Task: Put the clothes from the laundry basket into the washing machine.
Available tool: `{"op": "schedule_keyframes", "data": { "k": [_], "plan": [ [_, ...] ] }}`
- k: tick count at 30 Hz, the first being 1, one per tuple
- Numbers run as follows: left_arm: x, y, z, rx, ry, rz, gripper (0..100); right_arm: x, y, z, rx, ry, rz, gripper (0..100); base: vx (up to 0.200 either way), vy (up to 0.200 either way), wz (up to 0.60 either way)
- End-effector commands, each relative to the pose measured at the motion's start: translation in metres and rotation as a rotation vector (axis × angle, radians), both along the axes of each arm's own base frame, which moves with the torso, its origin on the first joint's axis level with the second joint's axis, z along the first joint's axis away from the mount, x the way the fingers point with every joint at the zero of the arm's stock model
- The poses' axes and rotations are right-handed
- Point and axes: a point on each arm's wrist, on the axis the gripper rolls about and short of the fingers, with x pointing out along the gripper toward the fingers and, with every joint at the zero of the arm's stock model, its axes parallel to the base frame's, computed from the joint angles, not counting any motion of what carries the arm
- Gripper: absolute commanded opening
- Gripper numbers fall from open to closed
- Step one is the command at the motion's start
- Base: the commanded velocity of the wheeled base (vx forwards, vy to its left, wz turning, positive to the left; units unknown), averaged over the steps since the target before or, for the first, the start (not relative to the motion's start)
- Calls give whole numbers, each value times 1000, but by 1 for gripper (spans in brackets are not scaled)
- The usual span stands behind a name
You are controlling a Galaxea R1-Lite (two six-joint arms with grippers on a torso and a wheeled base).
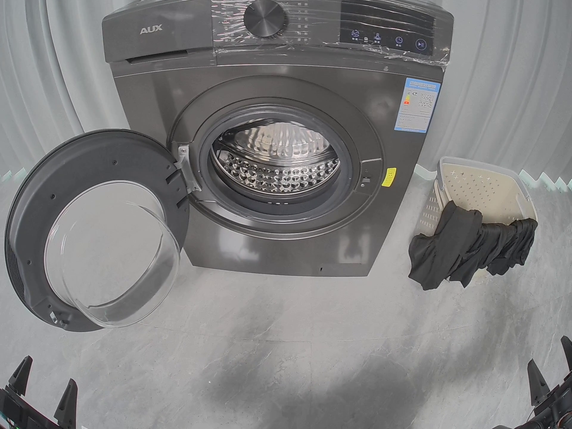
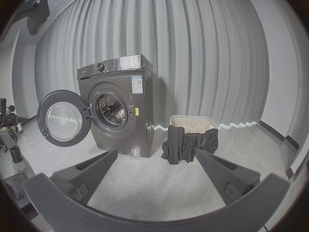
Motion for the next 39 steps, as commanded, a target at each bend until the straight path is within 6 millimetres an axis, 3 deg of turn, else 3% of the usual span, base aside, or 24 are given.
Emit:
{"op": "schedule_keyframes", "data": {
  "k": [1, 13, 17, 23, 39],
  "plan": [
    [0, 0, -5, 0, -2, 1, 100, 0, 0, -5, 0, 3, 0, 100, 0, -200, 0],
    [0, 0, -5, -2, -2, 1, 100, 0, 0, -5, 0, 3, 0, 100, 0, -200, 0],
    [0, 0, -5, -2, 0, 1, 100, 0, 0, -5, -2, 2, 0, 100, 0, 0, 0],
    [0, 0, -5, -2, 0, 1, 100, 0, 0, -5, 0, 1, 0, 100, 0, 0, -600],
    [0, 0, -5, -2, 0, 1, 100, 0, 0, -5, 0, 3, 0, 100, 0, 0, 0]
  ]
}}
